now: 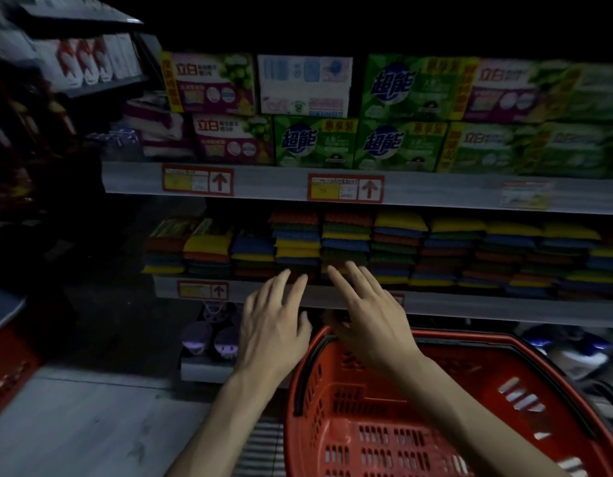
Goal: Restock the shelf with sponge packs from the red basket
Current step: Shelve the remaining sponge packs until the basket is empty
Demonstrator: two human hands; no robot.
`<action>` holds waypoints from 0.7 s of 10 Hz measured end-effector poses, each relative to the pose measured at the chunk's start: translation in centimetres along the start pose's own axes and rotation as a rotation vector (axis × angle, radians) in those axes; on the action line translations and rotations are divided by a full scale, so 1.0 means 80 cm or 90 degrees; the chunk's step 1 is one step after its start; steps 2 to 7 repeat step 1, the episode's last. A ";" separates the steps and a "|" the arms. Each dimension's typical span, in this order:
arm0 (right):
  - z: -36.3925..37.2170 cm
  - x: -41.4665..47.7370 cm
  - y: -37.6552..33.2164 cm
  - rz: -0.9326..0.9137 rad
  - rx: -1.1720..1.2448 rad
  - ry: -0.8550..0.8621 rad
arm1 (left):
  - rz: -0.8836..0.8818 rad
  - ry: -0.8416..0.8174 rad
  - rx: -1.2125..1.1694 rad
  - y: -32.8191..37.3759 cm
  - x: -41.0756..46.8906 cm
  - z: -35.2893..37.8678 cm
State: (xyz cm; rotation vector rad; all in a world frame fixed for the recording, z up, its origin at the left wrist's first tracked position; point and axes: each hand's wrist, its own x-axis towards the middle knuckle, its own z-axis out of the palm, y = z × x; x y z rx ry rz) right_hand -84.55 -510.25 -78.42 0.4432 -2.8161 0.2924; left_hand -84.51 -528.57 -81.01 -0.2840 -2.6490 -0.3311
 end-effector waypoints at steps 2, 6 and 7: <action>-0.020 -0.028 0.024 0.013 -0.007 -0.032 | -0.002 -0.026 -0.002 0.015 -0.017 -0.011; -0.020 -0.028 0.024 0.013 -0.007 -0.032 | -0.002 -0.026 -0.002 0.015 -0.017 -0.011; -0.020 -0.028 0.024 0.013 -0.007 -0.032 | -0.002 -0.026 -0.002 0.015 -0.017 -0.011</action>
